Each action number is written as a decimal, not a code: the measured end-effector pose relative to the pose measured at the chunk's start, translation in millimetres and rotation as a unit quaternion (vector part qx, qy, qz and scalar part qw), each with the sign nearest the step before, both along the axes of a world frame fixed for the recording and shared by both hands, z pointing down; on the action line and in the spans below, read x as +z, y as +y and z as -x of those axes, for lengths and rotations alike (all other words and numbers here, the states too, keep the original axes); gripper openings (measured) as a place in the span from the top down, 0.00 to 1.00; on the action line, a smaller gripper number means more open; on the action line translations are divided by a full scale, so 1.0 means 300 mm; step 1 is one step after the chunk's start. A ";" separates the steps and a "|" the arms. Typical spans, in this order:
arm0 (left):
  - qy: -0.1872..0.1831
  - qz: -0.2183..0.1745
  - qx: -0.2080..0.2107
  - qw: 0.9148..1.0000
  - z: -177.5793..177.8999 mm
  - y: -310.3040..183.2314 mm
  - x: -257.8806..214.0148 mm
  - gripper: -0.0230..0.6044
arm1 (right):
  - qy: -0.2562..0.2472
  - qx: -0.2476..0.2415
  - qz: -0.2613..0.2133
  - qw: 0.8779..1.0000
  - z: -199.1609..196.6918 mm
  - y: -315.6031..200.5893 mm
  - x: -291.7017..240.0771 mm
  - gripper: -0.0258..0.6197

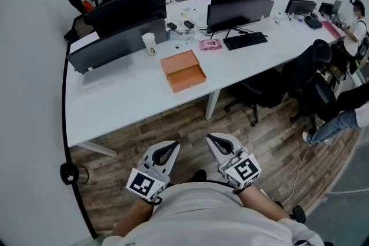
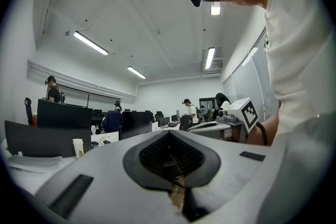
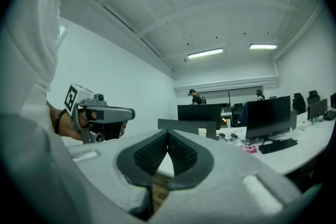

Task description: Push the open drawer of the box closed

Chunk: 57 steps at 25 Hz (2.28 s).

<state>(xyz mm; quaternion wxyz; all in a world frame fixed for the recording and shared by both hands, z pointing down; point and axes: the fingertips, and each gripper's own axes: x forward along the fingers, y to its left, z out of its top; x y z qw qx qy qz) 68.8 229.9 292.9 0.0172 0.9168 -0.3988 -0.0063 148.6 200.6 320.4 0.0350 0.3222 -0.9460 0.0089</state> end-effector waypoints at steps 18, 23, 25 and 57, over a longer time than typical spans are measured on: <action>0.008 0.007 0.051 0.999 -0.170 -0.288 0.045 0.96 | 0.004 0.028 0.017 0.999 -0.149 -0.227 0.060 0.96; 0.011 0.009 0.059 0.998 -0.132 -0.377 0.048 0.96 | 0.006 0.036 0.022 0.999 -0.111 -0.309 0.067 0.96; 0.011 0.008 0.059 0.998 -0.102 -0.415 0.049 0.96 | 0.009 0.034 0.023 0.999 -0.078 -0.344 0.071 0.96; 0.023 0.005 0.083 0.996 0.573 -0.948 0.040 0.96 | 0.043 0.050 0.029 0.997 0.565 -0.884 0.116 0.96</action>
